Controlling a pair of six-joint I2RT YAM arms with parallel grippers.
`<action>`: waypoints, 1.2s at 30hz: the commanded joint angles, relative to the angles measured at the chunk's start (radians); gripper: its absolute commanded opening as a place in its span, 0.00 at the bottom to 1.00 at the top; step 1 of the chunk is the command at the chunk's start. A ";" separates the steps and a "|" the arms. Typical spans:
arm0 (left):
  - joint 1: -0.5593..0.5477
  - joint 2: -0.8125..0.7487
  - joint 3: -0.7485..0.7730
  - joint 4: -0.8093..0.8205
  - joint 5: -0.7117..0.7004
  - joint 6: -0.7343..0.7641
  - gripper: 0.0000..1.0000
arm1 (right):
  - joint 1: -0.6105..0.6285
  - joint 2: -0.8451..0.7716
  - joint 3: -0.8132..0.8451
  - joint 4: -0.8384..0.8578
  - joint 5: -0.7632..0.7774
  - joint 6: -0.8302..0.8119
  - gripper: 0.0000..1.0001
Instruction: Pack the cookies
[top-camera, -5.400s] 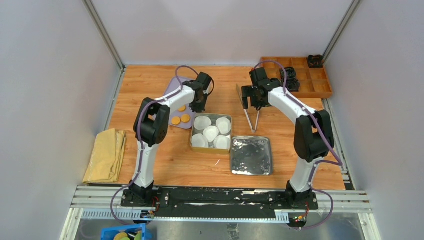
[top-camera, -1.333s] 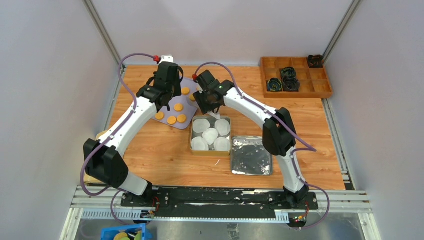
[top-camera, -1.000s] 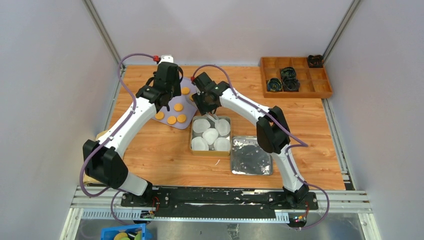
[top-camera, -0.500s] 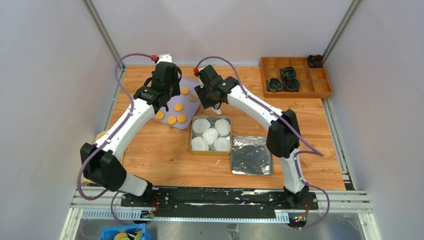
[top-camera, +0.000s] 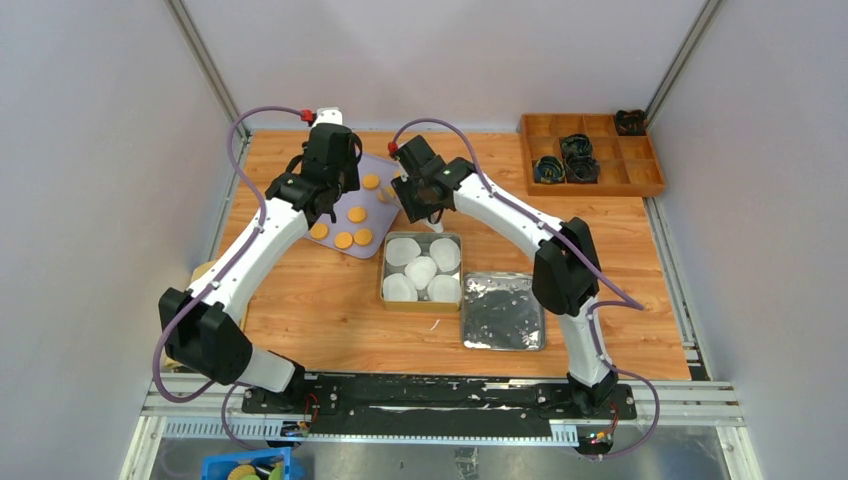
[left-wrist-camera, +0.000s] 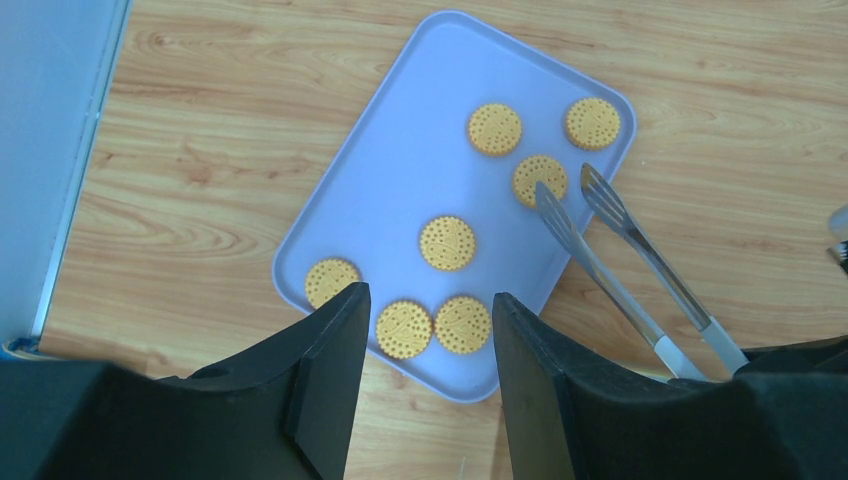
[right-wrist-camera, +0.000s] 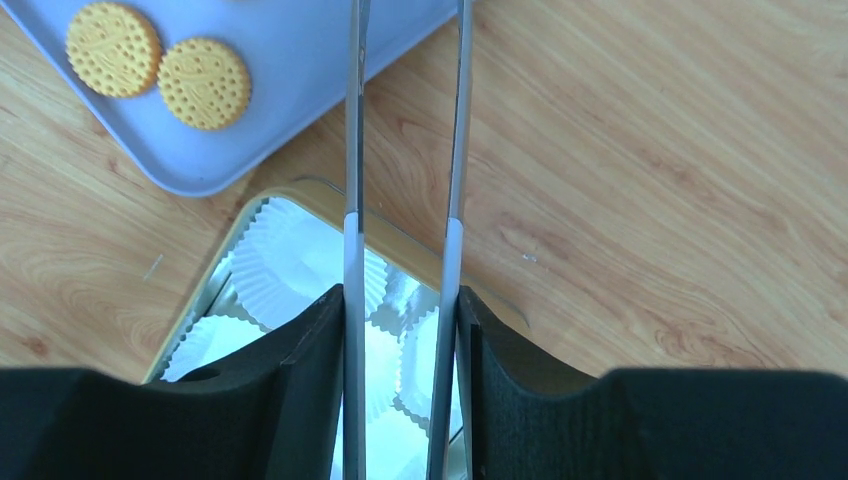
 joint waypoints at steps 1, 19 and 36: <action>-0.002 0.000 -0.006 0.007 -0.015 0.004 0.54 | 0.005 0.008 -0.025 0.001 -0.017 0.011 0.16; -0.002 -0.007 -0.019 0.020 -0.018 0.009 0.54 | 0.002 0.149 0.066 -0.041 -0.009 0.046 0.45; -0.002 -0.012 -0.033 0.037 0.005 0.010 0.54 | -0.014 0.204 0.162 -0.054 -0.028 0.063 0.52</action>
